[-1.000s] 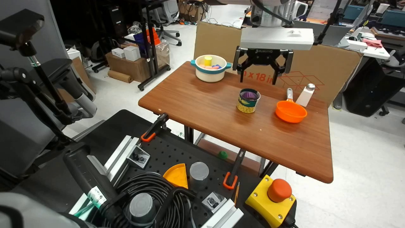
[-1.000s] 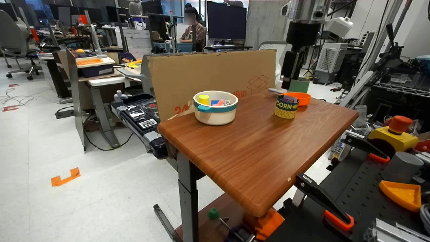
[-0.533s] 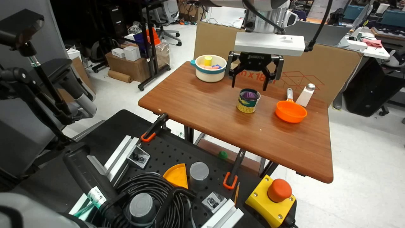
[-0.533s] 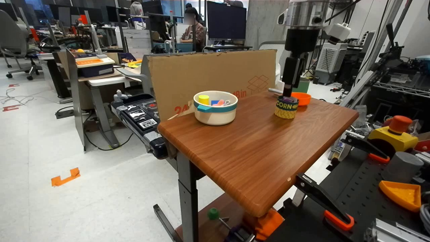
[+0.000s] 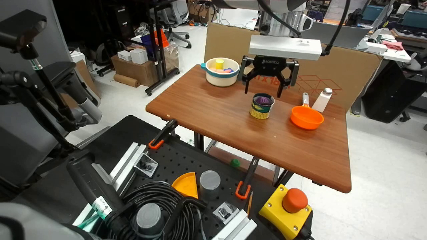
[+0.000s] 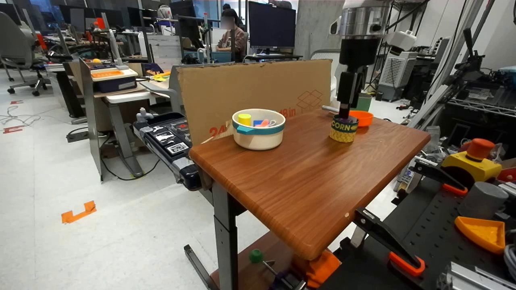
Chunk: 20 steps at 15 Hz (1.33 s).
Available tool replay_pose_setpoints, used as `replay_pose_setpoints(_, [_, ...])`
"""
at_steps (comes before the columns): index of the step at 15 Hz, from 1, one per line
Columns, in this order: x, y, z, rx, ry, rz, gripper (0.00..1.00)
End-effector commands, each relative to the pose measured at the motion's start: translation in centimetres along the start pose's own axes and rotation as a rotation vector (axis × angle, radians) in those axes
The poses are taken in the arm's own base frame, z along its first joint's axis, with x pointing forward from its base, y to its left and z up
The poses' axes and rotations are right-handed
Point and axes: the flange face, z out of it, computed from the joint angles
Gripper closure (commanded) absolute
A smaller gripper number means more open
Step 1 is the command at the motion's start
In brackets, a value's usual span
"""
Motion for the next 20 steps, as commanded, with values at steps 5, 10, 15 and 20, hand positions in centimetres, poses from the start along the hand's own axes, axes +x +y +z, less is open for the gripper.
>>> replay_pose_setpoints(5, [1.0,0.5,0.1,0.016,-0.018,-0.023,0.00])
replay_pose_setpoints(10, [1.2,0.6,0.4,0.019,-0.022,-0.040,0.42])
replay_pose_setpoints(15, [1.5,0.8,1.0,0.022,-0.036,-0.051,0.80])
replay_pose_setpoints(20, [1.7,0.9,1.2,0.022,-0.051,-0.065,1.00])
